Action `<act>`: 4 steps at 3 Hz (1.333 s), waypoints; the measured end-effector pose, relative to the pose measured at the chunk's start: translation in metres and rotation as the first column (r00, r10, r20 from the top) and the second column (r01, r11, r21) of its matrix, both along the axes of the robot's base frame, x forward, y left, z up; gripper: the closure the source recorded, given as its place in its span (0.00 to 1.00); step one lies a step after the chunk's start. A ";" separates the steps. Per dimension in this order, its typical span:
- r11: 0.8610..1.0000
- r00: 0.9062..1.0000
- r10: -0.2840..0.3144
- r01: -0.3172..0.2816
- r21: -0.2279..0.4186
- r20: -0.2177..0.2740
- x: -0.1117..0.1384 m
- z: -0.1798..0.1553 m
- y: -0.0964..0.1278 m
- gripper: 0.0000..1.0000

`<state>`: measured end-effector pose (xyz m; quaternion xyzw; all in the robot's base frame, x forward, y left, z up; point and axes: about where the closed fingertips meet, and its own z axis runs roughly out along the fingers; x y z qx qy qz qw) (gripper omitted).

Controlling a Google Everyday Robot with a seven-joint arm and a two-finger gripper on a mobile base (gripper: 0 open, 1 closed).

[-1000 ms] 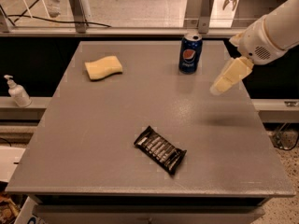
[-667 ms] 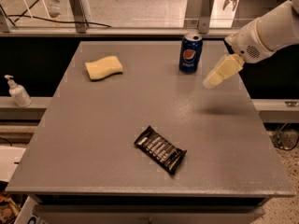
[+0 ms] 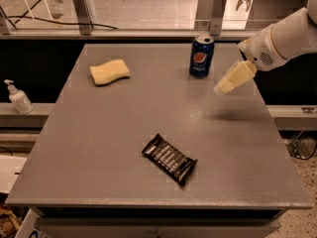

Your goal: Pick pepsi can

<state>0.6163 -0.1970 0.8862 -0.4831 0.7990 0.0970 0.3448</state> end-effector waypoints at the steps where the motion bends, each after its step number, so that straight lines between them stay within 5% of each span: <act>1: 0.998 1.000 -0.015 0.015 0.062 0.006 0.009 -0.014 0.003 0.00; 4: 0.965 0.994 -0.061 0.036 0.258 0.090 0.084 -0.014 0.021 0.00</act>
Offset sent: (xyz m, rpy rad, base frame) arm 0.0568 0.0032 -0.0311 0.2233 -0.0563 -0.0653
